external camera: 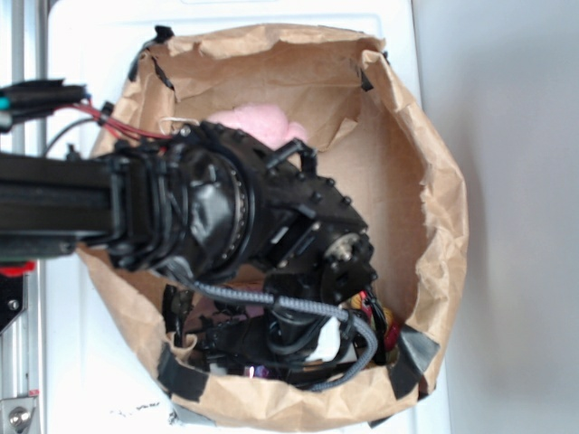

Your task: Grab the rock.

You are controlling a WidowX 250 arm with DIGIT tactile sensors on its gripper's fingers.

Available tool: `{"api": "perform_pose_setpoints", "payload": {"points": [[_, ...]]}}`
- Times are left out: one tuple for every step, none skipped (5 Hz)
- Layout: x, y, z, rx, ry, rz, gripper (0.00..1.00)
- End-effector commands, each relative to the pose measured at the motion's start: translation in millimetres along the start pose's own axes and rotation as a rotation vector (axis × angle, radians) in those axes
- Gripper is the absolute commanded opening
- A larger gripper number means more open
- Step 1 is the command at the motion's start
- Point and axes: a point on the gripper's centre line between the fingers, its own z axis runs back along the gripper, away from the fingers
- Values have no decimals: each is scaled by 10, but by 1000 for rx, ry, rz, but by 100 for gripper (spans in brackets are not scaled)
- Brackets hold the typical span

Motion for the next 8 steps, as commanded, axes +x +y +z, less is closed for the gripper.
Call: {"api": "perform_pose_setpoints", "payload": {"points": [[32,-97,131,45,18,-58,0],[40,-105,134,45,19,-63,0],[44,-120,137,45,21,-71,0],[51,-127,151,49,21,-73,0],[53,-101,291,93,-10,24,0],[16,-46,549,197,-46,219,0],[-24,28,960,320,-117,438,0],[-1,29,1237,482,-112,614,0]]}}
